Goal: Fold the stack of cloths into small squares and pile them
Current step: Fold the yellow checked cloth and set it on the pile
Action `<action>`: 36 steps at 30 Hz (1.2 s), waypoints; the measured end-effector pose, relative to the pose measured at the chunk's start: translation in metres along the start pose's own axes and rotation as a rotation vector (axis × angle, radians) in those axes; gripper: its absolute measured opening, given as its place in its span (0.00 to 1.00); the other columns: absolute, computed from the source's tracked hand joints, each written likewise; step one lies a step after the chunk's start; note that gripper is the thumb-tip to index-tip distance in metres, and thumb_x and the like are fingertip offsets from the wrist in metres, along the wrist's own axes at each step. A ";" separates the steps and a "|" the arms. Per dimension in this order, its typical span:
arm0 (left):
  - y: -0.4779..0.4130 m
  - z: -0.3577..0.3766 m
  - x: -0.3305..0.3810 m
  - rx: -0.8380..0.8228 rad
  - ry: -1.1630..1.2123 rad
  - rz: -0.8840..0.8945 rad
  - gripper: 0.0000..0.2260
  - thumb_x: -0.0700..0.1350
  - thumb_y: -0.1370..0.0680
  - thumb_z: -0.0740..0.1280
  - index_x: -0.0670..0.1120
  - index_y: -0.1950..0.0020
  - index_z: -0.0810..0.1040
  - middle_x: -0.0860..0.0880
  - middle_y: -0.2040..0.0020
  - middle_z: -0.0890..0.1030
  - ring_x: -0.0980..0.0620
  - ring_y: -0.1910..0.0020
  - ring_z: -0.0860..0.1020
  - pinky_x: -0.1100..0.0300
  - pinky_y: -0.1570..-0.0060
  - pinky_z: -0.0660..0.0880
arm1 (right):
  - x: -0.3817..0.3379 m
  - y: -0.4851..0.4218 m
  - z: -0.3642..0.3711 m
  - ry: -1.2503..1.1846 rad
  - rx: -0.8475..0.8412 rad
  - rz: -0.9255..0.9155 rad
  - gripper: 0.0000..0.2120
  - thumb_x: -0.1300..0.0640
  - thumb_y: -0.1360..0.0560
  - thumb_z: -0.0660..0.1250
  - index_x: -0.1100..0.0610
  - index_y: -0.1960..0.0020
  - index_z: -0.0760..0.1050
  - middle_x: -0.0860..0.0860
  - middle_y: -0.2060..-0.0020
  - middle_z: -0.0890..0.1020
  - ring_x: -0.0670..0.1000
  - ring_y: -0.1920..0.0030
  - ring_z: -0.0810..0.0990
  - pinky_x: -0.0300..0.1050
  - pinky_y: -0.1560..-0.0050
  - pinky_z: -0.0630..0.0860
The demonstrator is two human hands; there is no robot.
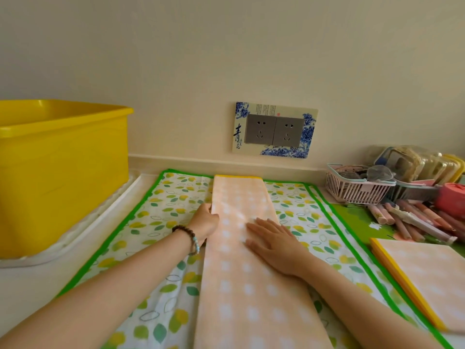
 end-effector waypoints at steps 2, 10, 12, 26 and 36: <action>0.003 -0.005 0.004 -0.016 -0.052 0.010 0.22 0.38 0.20 0.59 0.40 0.26 0.60 0.42 0.35 0.72 0.47 0.49 0.76 0.59 0.59 0.73 | 0.000 -0.001 0.000 0.025 0.009 0.011 0.28 0.35 0.23 0.49 0.40 0.25 0.52 0.42 0.24 0.53 0.46 0.24 0.47 0.46 0.26 0.43; 0.068 -0.017 0.030 -0.165 -0.578 0.382 0.27 0.53 0.24 0.66 0.50 0.28 0.61 0.52 0.28 0.60 0.53 0.30 0.63 0.60 0.33 0.62 | -0.002 0.002 -0.004 -0.005 -0.024 -0.011 0.26 0.39 0.21 0.50 0.44 0.25 0.54 0.44 0.24 0.54 0.47 0.24 0.50 0.47 0.26 0.46; 0.093 -0.015 0.025 -0.304 -0.662 0.460 0.24 0.57 0.24 0.64 0.55 0.30 0.65 0.57 0.29 0.60 0.59 0.29 0.57 0.62 0.32 0.56 | -0.003 0.011 -0.010 0.015 -0.039 -0.057 0.24 0.43 0.20 0.51 0.45 0.25 0.55 0.44 0.24 0.54 0.48 0.24 0.53 0.45 0.26 0.50; 0.167 -0.020 -0.015 -0.692 -1.170 0.440 0.50 0.73 0.36 0.60 0.57 0.25 0.35 0.63 0.26 0.33 0.62 0.28 0.34 0.61 0.31 0.32 | -0.006 0.123 -0.044 0.550 0.175 -0.579 0.26 0.54 0.28 0.65 0.47 0.30 0.67 0.44 0.35 0.75 0.44 0.41 0.79 0.40 0.45 0.77; 0.169 -0.016 -0.026 -0.751 -1.226 0.410 0.57 0.78 0.43 0.54 0.55 0.27 0.28 0.60 0.29 0.25 0.59 0.31 0.26 0.56 0.33 0.27 | -0.025 0.114 -0.040 0.550 0.218 -0.691 0.24 0.58 0.27 0.60 0.49 0.31 0.67 0.47 0.36 0.76 0.48 0.40 0.79 0.42 0.49 0.78</action>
Point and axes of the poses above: each hand's wrist, its own y-axis away from the middle knuckle, its own z-axis out of the palm, x = y × z, the point moved 9 cm from there along -y, towards the middle knuckle
